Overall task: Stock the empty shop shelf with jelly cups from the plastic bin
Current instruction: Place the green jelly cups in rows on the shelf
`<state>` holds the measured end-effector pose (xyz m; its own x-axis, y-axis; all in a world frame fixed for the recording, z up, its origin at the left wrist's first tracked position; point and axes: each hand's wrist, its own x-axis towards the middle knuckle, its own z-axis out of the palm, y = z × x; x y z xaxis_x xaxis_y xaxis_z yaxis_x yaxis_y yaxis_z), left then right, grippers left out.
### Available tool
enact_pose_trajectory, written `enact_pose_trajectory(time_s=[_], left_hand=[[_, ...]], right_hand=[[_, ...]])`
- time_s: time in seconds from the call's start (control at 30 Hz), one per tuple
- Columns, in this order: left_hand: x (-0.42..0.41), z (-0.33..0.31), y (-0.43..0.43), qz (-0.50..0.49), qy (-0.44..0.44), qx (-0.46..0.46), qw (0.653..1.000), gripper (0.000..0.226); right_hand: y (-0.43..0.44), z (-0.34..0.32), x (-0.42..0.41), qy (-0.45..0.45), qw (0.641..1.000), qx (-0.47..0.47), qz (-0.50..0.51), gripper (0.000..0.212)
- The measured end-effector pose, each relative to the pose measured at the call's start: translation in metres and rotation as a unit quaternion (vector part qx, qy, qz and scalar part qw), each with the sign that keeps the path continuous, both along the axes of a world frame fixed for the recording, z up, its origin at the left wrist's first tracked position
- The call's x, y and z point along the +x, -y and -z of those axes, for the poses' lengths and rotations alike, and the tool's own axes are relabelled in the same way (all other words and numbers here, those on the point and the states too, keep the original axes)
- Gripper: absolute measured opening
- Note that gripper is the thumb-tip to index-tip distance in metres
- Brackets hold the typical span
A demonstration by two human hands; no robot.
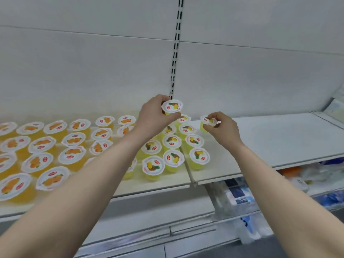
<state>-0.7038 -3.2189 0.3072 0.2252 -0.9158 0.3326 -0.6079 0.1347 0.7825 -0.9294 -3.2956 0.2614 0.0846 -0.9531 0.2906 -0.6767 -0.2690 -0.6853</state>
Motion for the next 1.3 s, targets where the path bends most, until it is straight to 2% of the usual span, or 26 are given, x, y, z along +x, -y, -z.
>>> enact_pose_trajectory(time_s=[0.2,0.4,0.57,0.7,0.8,0.9,1.13,1.3], left_hand=[[-0.017,0.004,0.019,-0.045,0.029,0.012,0.998,0.054],[-0.030,0.006,0.029,-0.079,0.058,0.023,0.995,0.053],[-0.044,0.006,0.035,-0.084,0.054,0.026,0.995,0.054],[-0.056,0.005,0.040,-0.077,0.080,0.022,0.994,0.047],[-0.065,0.008,0.045,-0.062,0.129,0.017,0.990,0.047],[-0.077,0.011,0.053,-0.044,0.190,0.012,0.981,0.049],[-0.107,0.034,0.072,-0.063,0.362,0.074,0.927,0.062],[-0.115,0.044,0.075,-0.060,0.408,0.092,0.906,0.060]], right_hand=[[0.046,0.017,0.004,-0.056,0.996,0.012,-0.067,0.031],[0.069,0.027,0.003,-0.043,0.994,0.003,-0.105,0.031],[0.079,0.029,0.001,-0.051,0.989,-0.014,-0.140,0.032],[0.084,0.026,-0.009,-0.100,0.978,-0.025,-0.184,0.036],[0.087,0.019,-0.023,-0.132,0.964,-0.044,-0.226,0.044],[0.091,0.013,-0.037,-0.160,0.959,-0.082,-0.221,0.046],[0.096,0.007,-0.053,-0.174,0.956,-0.131,-0.197,0.039],[0.098,0.009,-0.057,-0.170,0.955,-0.148,-0.192,0.036]])
